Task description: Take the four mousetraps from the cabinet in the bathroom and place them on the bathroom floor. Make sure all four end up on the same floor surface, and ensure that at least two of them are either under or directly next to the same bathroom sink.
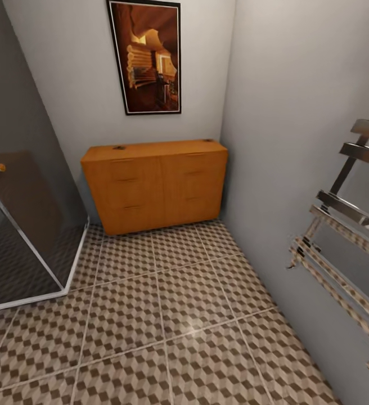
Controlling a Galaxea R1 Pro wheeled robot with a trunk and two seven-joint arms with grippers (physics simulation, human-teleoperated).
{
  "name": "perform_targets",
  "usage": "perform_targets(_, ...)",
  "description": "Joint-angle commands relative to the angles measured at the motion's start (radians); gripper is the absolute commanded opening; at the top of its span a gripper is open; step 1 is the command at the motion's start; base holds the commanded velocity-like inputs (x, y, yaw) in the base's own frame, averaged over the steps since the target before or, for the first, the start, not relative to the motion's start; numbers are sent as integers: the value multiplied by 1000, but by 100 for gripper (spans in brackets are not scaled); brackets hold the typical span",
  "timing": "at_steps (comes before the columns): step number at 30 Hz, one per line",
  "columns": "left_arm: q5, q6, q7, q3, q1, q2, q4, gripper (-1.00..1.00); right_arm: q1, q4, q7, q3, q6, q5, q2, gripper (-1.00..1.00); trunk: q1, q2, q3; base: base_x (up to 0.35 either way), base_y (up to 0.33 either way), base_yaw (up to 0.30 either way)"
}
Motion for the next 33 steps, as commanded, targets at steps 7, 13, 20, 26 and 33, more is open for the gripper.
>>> perform_targets(7, 5, -5, 5, -7, -2, 19, -5, 100, -1, 3, -2, 8, -5, -9, 0, 100, 1, 0, -1, 336, 0, 0)
perform_targets(13, 5, -5, 4, -7, -2, 26, -5, 100, -1, 3, -2, 8, -5, -9, 0, 100, 1, 0, -1, 336, 0, 0)
perform_targets(20, 5, -5, 5, -7, -2, 27, -4, 100, -1, 3, -2, 8, -5, -11, -1, 100, 1, 0, -2, 336, 0, 44)
perform_targets(26, 5, -6, 5, -7, -2, 27, -4, 100, -1, 3, -2, 8, -5, -11, -1, 100, 1, 0, -7, 336, 0, 111)
perform_targets(33, 5, -6, 6, -7, -2, 28, -4, 100, -1, 3, -2, 8, -5, -10, -1, 100, 1, 0, -8, 336, 0, 66)
